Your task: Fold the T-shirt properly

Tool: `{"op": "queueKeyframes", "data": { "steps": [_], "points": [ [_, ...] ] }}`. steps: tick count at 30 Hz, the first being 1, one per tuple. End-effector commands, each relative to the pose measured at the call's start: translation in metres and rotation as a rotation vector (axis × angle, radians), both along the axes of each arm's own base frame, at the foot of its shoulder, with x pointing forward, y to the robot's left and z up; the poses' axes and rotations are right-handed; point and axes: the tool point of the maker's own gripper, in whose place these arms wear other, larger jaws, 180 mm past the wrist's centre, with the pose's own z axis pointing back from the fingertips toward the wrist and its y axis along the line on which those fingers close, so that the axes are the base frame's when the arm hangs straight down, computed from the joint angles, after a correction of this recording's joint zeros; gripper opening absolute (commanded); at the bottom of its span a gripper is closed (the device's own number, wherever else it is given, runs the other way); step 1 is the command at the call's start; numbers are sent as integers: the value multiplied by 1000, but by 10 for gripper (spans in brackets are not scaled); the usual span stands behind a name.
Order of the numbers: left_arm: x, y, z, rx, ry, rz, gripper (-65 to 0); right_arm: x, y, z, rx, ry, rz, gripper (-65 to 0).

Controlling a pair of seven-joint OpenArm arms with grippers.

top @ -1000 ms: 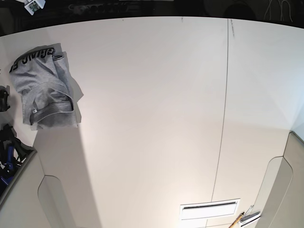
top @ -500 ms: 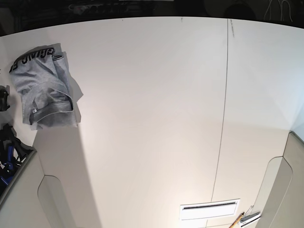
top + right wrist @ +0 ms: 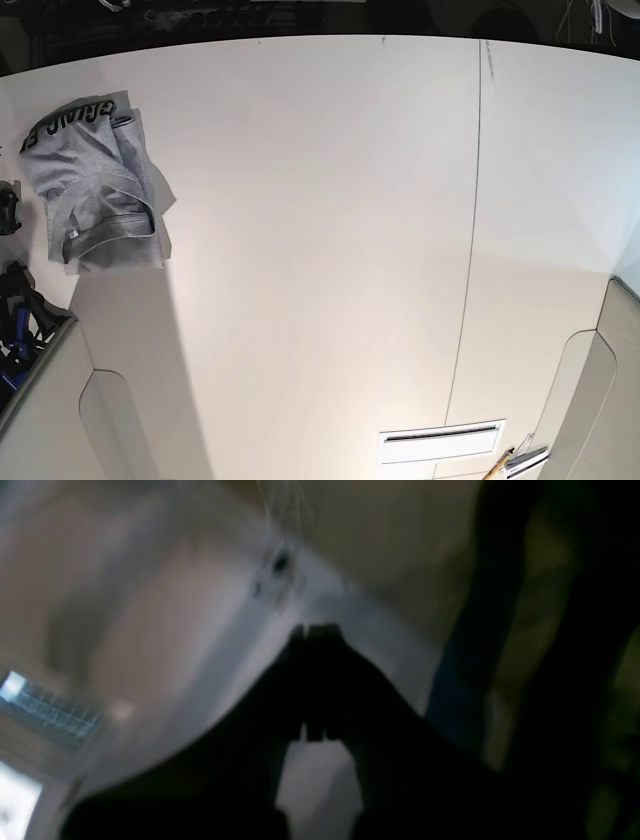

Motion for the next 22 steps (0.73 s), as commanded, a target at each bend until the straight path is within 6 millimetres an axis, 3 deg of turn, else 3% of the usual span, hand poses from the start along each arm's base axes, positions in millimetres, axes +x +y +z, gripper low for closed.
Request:
{"op": "queueKeyframes", "data": {
  "steps": [1,5,8,12,16,22],
  "points": [
    [-5,-11,-2,-22,17,-3,-650,8,9,-7,-4,-38,-28,-650],
    [33,-52,-17,-80,-58,50,-650,77,50,-39,-27,-295,-169,-630],
    [68,-51,-32,8,-183,103,-650,113,69,-46,-35,-392,-211,-614],
    [109,-22,-44,177,-323,139,-650,142,84,-49,-62,-452,-241,-618],
    [141,8,-48,327,-417,156,-650,163,80,-52,-113,-521,-268,-650],
    [152,9,-48,342,-442,257,-650,174,76,-52,-133,-540,-344,-650]
  ]
}}
